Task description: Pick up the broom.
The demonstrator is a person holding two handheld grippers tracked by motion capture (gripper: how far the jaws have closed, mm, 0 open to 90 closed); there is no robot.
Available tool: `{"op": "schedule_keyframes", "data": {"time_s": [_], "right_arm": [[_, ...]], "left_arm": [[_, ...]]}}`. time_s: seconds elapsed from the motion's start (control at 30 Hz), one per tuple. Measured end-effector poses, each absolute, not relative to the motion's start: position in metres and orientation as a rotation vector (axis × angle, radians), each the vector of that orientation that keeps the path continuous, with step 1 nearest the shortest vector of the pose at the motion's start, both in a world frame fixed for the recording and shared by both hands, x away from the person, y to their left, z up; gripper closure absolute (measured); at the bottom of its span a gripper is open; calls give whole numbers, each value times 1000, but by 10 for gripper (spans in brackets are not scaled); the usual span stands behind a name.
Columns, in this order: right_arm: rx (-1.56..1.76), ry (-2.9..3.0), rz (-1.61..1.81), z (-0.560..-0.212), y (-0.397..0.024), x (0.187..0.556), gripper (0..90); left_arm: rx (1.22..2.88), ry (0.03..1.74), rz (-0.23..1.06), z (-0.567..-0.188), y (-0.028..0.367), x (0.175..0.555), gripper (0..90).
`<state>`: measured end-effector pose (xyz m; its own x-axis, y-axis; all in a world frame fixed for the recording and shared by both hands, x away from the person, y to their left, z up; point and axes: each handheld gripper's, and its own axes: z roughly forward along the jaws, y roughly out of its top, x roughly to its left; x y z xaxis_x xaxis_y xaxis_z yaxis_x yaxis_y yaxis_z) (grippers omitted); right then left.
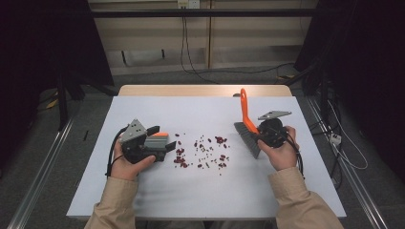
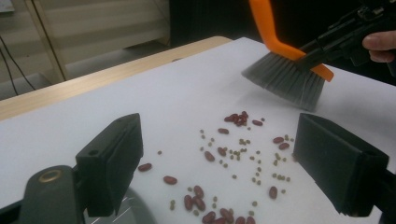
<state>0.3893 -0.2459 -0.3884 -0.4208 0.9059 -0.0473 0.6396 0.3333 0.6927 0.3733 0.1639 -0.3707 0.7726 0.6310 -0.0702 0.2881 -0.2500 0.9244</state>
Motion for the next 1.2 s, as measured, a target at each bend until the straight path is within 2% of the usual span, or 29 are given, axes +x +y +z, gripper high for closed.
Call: {"op": "schedule_keyframes", "data": {"time_s": [0.37,0.6,0.67,0.83,1.2], "right_arm": [[1373,2172,936,-405,-240,397,694],[1391,2116,1035,-409,-243,397,617],[1372,2115,1005,-409,-242,397,622],[1358,2131,977,-413,-239,397,701],[1357,2109,989,-416,-240,396,708]], "left_arm": [[1848,714,381,-373,168,373,159],[1851,712,382,-373,169,374,155],[1849,718,380,-374,171,373,148],[1852,733,390,-378,177,374,142],[1851,741,395,-379,180,374,142]]}}
